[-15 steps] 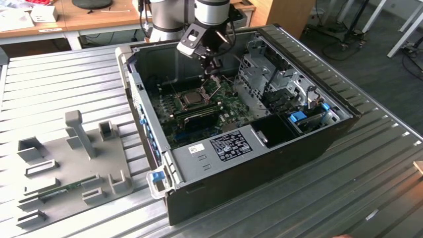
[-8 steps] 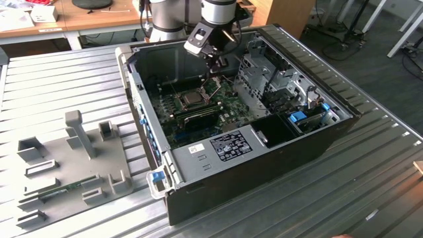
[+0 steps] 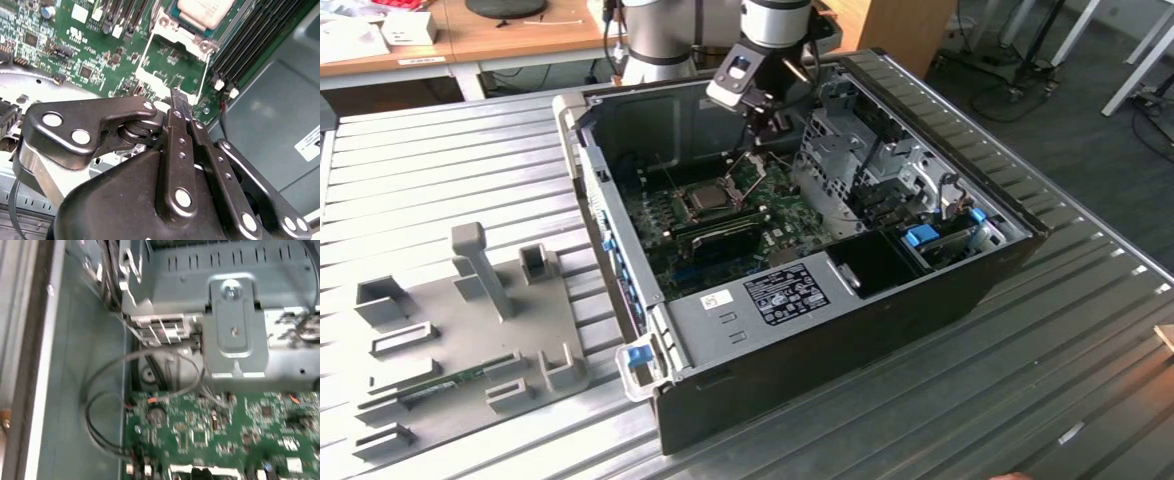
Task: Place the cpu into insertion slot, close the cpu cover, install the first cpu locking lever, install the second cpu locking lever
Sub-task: 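Close the cpu cover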
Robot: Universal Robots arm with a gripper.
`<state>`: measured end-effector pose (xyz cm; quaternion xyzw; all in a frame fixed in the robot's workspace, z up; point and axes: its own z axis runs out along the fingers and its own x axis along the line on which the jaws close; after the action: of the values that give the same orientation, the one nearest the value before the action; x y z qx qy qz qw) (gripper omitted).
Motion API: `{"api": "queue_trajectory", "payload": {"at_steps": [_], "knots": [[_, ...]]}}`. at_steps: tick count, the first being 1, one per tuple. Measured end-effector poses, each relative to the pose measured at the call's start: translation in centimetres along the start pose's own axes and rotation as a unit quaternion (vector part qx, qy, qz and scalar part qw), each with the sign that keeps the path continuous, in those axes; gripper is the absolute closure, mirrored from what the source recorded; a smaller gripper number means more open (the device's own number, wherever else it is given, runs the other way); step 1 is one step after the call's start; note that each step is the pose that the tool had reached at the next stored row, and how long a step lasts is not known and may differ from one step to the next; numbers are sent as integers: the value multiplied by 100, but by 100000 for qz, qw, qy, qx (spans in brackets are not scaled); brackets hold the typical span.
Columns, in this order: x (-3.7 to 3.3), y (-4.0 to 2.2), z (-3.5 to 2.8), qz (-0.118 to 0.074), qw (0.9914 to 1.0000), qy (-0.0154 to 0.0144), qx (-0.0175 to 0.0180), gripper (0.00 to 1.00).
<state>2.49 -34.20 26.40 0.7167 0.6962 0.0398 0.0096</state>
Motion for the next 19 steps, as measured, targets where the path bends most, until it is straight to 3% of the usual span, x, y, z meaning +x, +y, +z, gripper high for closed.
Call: {"api": "queue_trajectory", "payload": {"at_steps": [11, 19], "knots": [[6, 204, 16, -2, 100000, 1, 0, 89], [4, 205, 32, 3, 100000, -2, 21, 89]]}}
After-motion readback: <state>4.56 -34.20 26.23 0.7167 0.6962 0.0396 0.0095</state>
